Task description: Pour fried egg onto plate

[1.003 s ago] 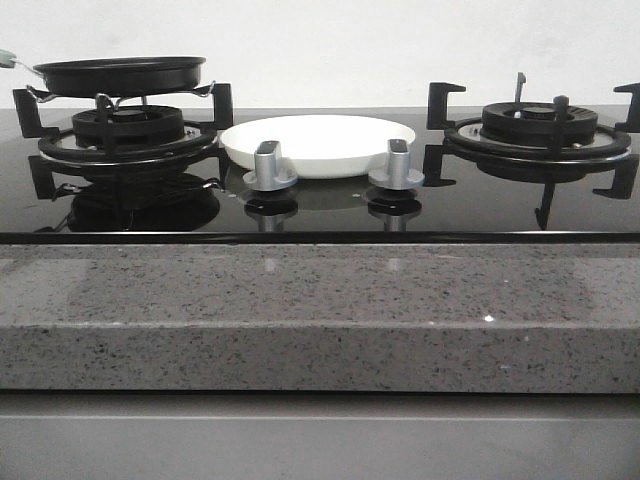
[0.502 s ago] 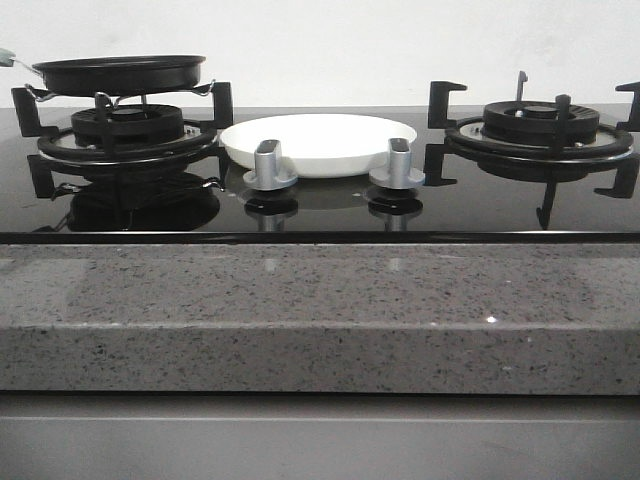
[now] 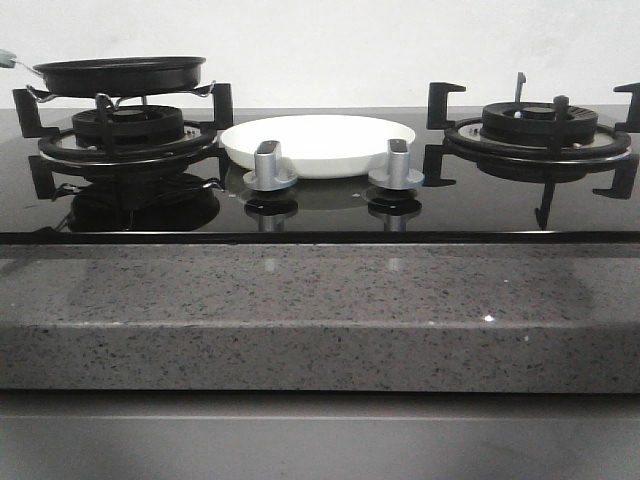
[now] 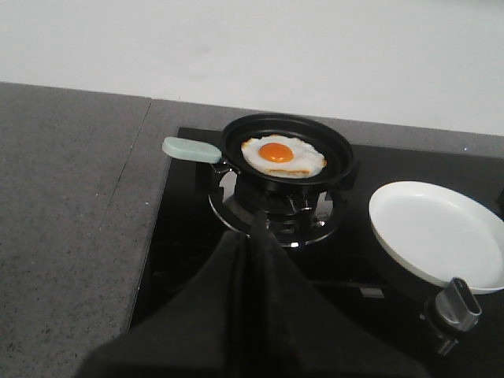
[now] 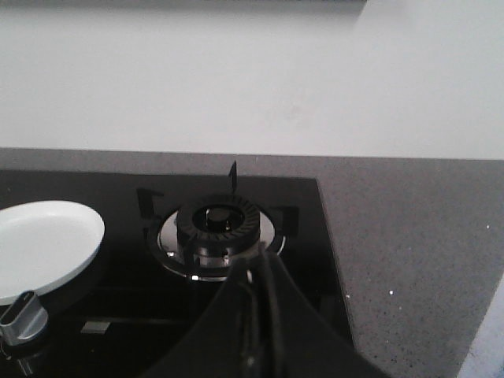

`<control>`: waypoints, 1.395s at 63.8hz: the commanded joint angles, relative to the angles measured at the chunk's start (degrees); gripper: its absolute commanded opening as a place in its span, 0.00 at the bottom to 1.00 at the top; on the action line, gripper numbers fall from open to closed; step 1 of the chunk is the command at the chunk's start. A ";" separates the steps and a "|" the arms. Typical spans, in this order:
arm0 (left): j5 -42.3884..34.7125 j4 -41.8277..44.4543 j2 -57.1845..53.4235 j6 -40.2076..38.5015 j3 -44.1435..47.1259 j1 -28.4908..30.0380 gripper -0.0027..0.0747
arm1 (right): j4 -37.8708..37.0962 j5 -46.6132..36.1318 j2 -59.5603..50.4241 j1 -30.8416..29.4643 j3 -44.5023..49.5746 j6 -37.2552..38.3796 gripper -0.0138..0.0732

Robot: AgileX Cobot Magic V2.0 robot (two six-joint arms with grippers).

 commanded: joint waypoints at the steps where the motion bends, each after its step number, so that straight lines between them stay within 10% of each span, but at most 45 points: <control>1: -3.61 -0.09 1.78 -0.23 -2.14 0.01 0.01 | -0.66 -3.23 3.11 -0.14 -2.03 -0.61 0.08; 42: -4.55 3.69 2.98 -0.23 -2.14 0.01 0.01 | -0.66 -3.59 5.70 -0.19 -1.93 -0.61 0.09; 61: -3.82 7.06 3.01 -0.23 -2.04 0.01 0.46 | -2.73 -2.79 5.77 -0.19 -1.93 -0.61 0.60; 89: -3.83 7.31 3.01 -0.23 -2.04 0.01 0.49 | -1.80 -3.12 5.82 -0.19 -1.93 -0.57 0.60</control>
